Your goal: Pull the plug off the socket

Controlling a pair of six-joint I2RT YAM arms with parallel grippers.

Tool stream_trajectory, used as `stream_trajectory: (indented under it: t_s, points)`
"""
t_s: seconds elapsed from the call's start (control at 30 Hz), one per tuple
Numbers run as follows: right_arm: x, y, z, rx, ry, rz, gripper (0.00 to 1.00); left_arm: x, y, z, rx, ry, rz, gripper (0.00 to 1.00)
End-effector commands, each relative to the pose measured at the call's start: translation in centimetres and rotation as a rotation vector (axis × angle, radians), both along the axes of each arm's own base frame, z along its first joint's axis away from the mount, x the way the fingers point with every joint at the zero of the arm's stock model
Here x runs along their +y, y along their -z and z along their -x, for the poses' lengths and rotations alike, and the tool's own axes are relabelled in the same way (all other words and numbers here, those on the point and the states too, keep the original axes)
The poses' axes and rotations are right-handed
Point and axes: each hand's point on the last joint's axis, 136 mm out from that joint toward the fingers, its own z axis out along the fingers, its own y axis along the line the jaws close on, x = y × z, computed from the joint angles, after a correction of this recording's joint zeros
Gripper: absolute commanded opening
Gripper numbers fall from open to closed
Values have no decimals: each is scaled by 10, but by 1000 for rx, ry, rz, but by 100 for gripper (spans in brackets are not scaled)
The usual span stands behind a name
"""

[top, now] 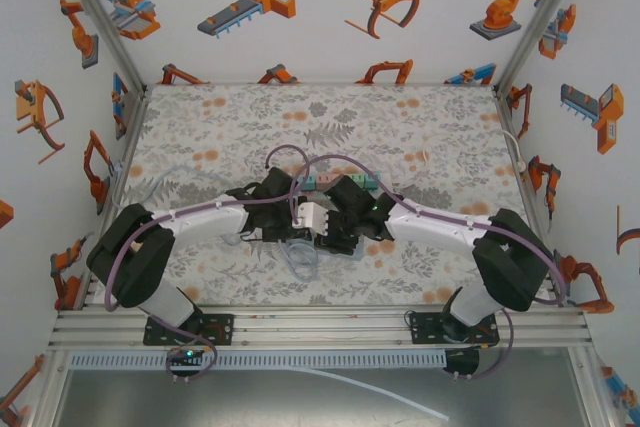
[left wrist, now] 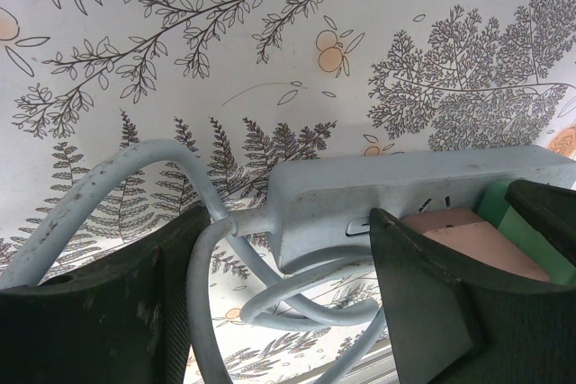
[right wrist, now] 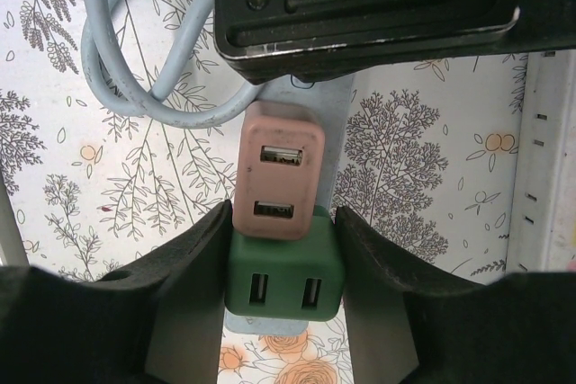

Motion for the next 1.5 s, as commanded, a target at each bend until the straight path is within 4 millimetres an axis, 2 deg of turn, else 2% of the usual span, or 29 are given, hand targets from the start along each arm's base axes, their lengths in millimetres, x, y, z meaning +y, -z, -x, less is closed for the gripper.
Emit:
stream_trajectory:
  t_s: [0.0, 0.23, 0.5, 0.67, 0.77, 0.9, 1.03, 1.17, 1.37, 1.47]
  points:
    - [1, -15, 0, -29, -18, -27, 27, 70, 77, 31, 96, -13, -359, 65]
    - [8, -42, 5, -27, -39, -93, 16, 69, 80, 32, 104, -12, -364, 65]
    - [3, -55, 5, -49, -58, -82, 5, 70, 81, 32, 105, -11, -370, 65]
    - [4, -65, 3, -57, -54, -105, 4, 69, 79, 31, 101, -10, -370, 65]
    - [3, -82, -1, -68, -25, -145, 4, 67, 76, 30, 95, -7, -363, 66]
    - [-4, -118, -12, -96, 51, -245, 4, 63, 66, 27, 76, -4, -340, 72]
    - [-14, -152, -29, -139, 195, -377, 4, 53, 37, 19, 17, 5, -285, 76]
    - [-32, -176, -54, -235, 392, -524, 4, 41, -10, 6, -83, 26, -211, 82]
    - [-78, -188, -85, -391, 697, -687, 4, 30, -93, -6, -254, 77, -95, 94]
    - [-101, -178, -92, -447, 801, -711, 4, 29, -134, -7, -360, 112, -34, 96]
